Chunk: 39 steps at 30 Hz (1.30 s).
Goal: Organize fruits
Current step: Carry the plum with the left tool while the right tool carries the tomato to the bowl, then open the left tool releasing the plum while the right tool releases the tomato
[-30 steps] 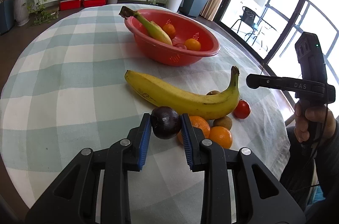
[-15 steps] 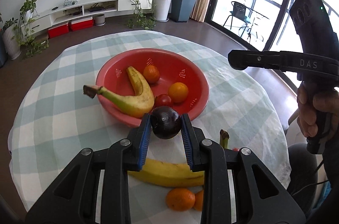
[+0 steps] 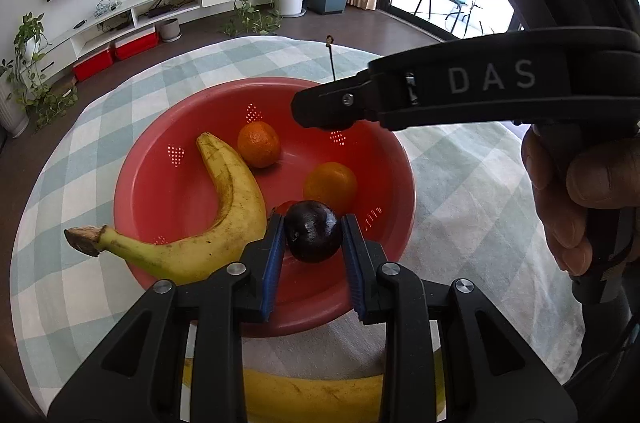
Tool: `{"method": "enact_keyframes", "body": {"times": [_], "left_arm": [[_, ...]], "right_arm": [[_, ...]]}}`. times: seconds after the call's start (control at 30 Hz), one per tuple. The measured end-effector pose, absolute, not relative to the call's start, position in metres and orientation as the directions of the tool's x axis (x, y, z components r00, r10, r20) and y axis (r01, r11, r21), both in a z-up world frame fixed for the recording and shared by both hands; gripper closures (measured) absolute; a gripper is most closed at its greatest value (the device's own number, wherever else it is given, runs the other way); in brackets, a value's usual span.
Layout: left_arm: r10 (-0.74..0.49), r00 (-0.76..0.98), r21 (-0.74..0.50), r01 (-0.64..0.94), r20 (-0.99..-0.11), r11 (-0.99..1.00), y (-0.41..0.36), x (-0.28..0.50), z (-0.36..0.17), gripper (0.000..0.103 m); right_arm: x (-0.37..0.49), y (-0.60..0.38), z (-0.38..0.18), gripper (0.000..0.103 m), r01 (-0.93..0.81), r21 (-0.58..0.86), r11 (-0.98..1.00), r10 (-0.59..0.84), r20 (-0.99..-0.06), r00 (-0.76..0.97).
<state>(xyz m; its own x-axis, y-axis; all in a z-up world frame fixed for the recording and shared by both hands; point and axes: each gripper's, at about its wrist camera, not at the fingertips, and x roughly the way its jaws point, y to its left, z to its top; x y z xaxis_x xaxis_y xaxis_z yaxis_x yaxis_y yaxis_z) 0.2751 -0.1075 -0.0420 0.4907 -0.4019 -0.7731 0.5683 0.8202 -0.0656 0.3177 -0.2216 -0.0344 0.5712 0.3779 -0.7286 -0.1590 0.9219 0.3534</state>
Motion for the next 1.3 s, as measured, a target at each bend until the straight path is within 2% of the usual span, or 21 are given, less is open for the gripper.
{"method": "enact_keyframes", "body": {"times": [0.6, 1.3], "left_arm": [[-0.393, 0.491, -0.062, 0.561, -0.778, 0.825, -0.108, 0.285, -0.057, 0.076], [-0.396, 0.497, -0.07, 0.553, -0.773, 0.831, -0.109, 0.284, -0.055, 0.074]], "right_arm": [[0.329, -0.204, -0.065, 0.07, -0.163, 0.288, 0.944, 0.33, -0.786, 0.523], [0.327, -0.202, -0.066, 0.069, -0.162, 0.257, 0.953, 0.304, -0.788, 0.535]]}}
